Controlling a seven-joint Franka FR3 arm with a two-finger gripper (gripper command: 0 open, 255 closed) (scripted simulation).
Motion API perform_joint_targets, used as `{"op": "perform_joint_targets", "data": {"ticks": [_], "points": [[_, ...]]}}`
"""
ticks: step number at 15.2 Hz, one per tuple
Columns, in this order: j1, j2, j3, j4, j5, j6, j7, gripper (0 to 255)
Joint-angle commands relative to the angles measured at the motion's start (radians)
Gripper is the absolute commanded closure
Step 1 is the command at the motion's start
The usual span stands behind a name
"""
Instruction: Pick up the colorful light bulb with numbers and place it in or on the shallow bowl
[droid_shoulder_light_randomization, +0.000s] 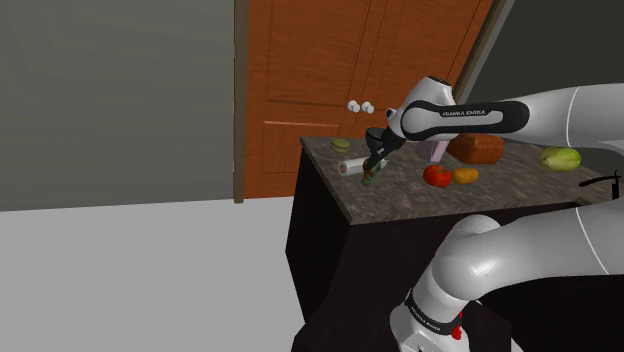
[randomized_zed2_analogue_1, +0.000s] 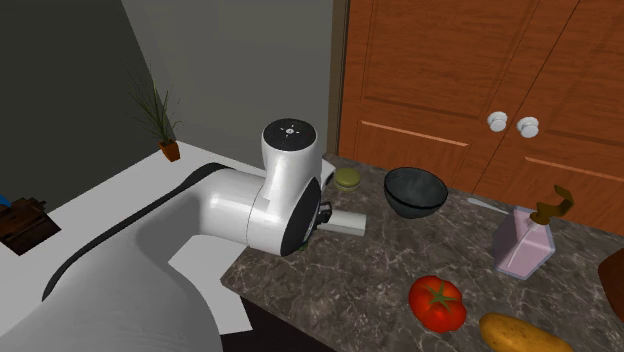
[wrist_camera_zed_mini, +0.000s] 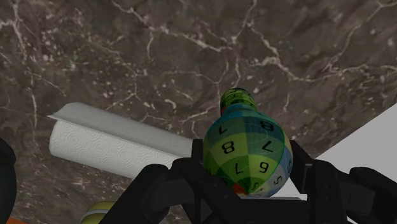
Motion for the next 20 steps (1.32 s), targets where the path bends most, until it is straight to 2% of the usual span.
{"op": "perform_joint_targets", "data": {"ticks": [1, 9, 20], "points": [[0.000, 0.000, 0.000, 0.000, 0.000, 0.000, 0.000, 255], [0.000, 0.000, 0.000, 0.000, 0.000, 0.000, 0.000, 255], [0.009, -0.035, 0.043, 0.124, 0.026, -0.159, 0.009, 255]]}}
